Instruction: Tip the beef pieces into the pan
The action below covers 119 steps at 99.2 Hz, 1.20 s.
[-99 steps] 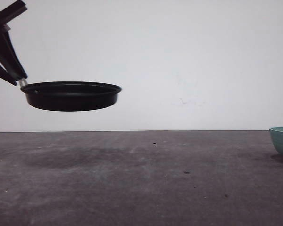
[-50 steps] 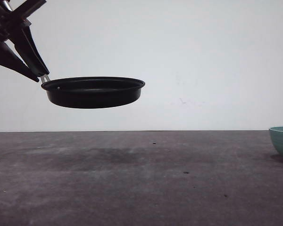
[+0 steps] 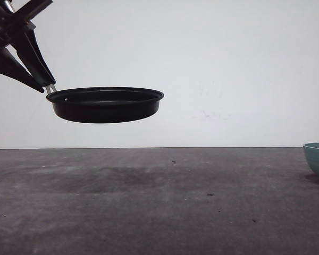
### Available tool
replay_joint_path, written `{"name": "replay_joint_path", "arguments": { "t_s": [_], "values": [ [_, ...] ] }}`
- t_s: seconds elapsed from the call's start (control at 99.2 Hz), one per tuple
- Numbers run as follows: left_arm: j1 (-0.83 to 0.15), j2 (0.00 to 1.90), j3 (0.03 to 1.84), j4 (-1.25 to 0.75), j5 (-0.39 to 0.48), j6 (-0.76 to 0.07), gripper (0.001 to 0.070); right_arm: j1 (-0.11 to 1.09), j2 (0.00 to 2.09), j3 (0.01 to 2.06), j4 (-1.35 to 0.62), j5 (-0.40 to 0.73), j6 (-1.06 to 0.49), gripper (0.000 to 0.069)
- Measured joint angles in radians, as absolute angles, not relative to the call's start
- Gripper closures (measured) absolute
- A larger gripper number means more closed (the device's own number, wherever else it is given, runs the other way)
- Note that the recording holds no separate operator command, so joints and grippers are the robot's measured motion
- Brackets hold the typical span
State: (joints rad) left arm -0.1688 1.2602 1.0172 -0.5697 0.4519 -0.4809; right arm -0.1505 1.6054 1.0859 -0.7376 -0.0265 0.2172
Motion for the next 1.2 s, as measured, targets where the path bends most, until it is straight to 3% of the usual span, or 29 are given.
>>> {"name": "replay_joint_path", "arguments": {
  "t_s": [0.272, 0.413, 0.474, 0.827, 1.028, 1.2],
  "values": [
    [-0.169, 1.26, 1.017, -0.571, 0.44, -0.463, 0.0649, -0.151, 1.68, 1.088, -0.731, -0.028, 0.218, 0.0453],
    [-0.169, 1.26, 1.017, -0.57, 0.421, -0.461, 0.0649, -0.152, 1.686, 1.094, -0.719, -0.044, 0.221, 0.0609],
    [-0.169, 1.26, 1.017, -0.57, 0.421, -0.46, 0.0649, -0.152, 1.684, 1.096, -0.713, -0.052, 0.22, 0.0643],
    [-0.171, 1.261, 1.017, -0.566, 0.421, -0.46, 0.065, -0.108, 1.612, 1.095, -0.661, -0.155, 0.221, 0.0671],
    [-0.206, 1.266, 1.017, -0.566, 0.419, -0.469, 0.065, 0.014, 1.422, 1.108, -0.586, -0.156, 0.235, 0.0672],
    [-0.249, 1.271, 1.017, -0.566, 0.419, -0.501, 0.065, 0.183, 1.332, 1.16, -0.562, -0.157, 0.278, 0.0672]
  ]
}}
